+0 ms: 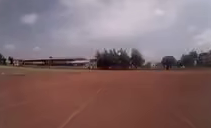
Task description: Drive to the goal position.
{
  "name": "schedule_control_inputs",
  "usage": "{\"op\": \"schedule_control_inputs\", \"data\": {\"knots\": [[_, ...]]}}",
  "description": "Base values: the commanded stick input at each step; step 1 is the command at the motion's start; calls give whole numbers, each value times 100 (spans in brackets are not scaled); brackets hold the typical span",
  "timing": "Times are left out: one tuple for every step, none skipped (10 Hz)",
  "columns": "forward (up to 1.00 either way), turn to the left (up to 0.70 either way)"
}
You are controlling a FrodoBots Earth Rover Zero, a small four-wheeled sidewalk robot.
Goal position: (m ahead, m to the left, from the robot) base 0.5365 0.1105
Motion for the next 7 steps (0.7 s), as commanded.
{"op": "schedule_control_inputs", "data": {"knots": [[60,0],[60,0],[60,0],[60,0],[61,0],[61,0],[61,0]]}}
